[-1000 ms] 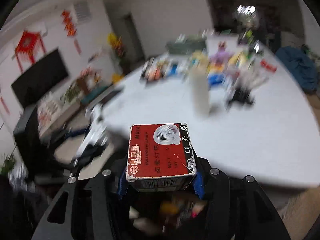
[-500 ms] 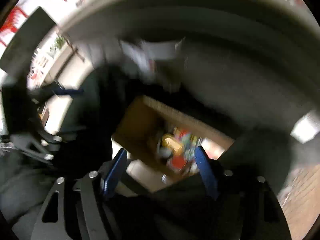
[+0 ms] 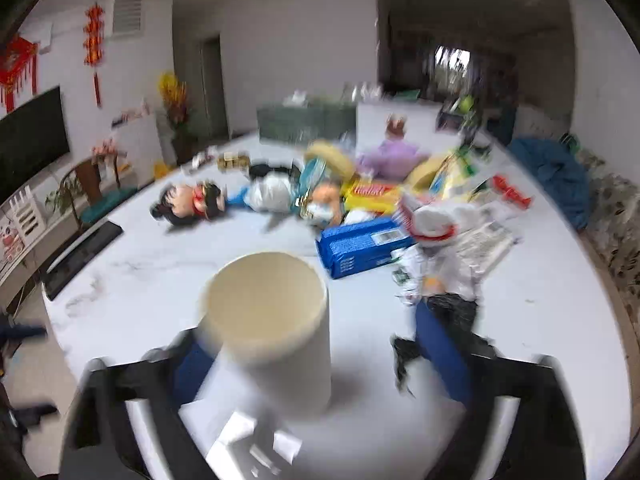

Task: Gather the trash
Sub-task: 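Grasp the white paper cup with the right tool while the left tool grasps the cartoon doll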

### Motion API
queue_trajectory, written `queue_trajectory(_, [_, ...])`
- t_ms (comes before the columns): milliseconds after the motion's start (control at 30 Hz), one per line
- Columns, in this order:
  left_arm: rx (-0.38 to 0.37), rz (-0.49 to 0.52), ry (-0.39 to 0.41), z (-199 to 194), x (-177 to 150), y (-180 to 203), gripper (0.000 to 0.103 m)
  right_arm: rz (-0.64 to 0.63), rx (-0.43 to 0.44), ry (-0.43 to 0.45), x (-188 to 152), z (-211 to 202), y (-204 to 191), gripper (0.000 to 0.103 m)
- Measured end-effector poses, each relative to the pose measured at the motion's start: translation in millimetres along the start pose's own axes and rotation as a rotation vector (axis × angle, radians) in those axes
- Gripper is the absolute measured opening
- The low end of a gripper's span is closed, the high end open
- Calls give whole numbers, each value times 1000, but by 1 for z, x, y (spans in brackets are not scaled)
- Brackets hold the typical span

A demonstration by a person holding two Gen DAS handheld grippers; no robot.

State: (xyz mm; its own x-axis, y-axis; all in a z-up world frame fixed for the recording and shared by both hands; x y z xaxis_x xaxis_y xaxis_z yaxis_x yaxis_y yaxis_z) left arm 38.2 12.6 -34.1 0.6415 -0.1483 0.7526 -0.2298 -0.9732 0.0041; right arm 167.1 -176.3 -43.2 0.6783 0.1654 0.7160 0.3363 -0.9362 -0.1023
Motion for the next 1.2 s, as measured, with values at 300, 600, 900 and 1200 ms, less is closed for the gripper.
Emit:
queue_trajectory(300, [78, 308, -68, 96, 126, -48, 91, 162, 78, -12, -30, -33, 20, 38])
queue_trajectory(600, [-99, 673, -278, 178, 159, -63, 91, 203, 114, -35, -35, -33, 16, 38])
queue_trajectory(900, [-59, 548, -292, 178, 139, -64, 47, 223, 113, -3, -24, -34, 14, 38])
queue_trajectory(1200, [-168, 121, -16, 13, 115, -37, 43, 191, 147, 84, -18, -74, 1, 38])
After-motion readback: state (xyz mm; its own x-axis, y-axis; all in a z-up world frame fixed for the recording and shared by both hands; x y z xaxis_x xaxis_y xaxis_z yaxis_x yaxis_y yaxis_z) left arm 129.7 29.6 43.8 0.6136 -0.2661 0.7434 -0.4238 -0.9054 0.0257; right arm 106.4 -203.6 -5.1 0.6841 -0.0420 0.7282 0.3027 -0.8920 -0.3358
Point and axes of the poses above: each gripper's, at about its wrist camera, not at the fingertips, and z roughly the way its jaws point, y to its right, x to its top, the point moved 2 cm from there along z, roughly the way its jaws point, and after that the axes turned 1 degree about y, right-handed, at the moved point
